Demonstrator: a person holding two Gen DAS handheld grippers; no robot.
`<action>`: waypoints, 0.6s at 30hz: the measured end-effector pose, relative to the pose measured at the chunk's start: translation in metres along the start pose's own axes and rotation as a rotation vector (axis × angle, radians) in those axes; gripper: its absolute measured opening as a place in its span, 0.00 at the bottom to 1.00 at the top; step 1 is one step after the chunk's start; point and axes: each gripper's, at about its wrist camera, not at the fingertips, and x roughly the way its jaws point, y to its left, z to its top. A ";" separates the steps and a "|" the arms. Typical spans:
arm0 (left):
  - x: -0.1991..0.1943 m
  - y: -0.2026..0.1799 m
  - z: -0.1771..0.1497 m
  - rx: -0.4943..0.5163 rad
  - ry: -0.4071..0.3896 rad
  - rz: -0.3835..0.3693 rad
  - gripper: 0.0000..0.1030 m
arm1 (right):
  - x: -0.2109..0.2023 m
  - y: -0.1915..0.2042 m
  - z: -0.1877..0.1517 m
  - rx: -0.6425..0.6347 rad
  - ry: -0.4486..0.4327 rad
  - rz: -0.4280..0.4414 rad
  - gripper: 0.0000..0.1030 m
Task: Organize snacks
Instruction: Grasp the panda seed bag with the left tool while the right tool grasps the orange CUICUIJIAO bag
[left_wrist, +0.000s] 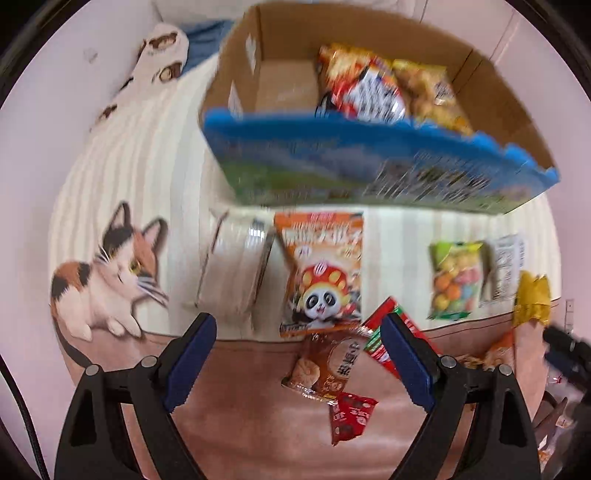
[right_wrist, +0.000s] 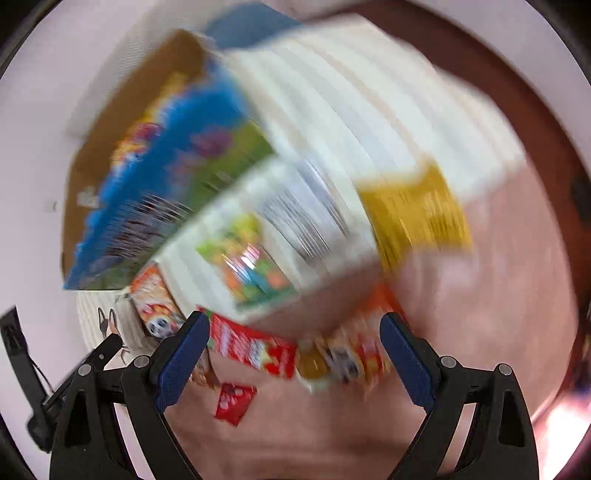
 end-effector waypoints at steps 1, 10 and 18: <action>0.006 0.001 -0.001 -0.007 0.015 -0.001 0.88 | 0.006 -0.008 -0.004 0.036 0.021 0.001 0.93; 0.052 -0.003 0.007 -0.038 0.109 -0.012 0.88 | 0.075 -0.058 -0.020 0.304 0.139 -0.047 0.92; 0.091 -0.022 0.038 -0.006 0.135 0.000 0.88 | 0.098 -0.017 -0.010 -0.104 0.135 -0.230 0.64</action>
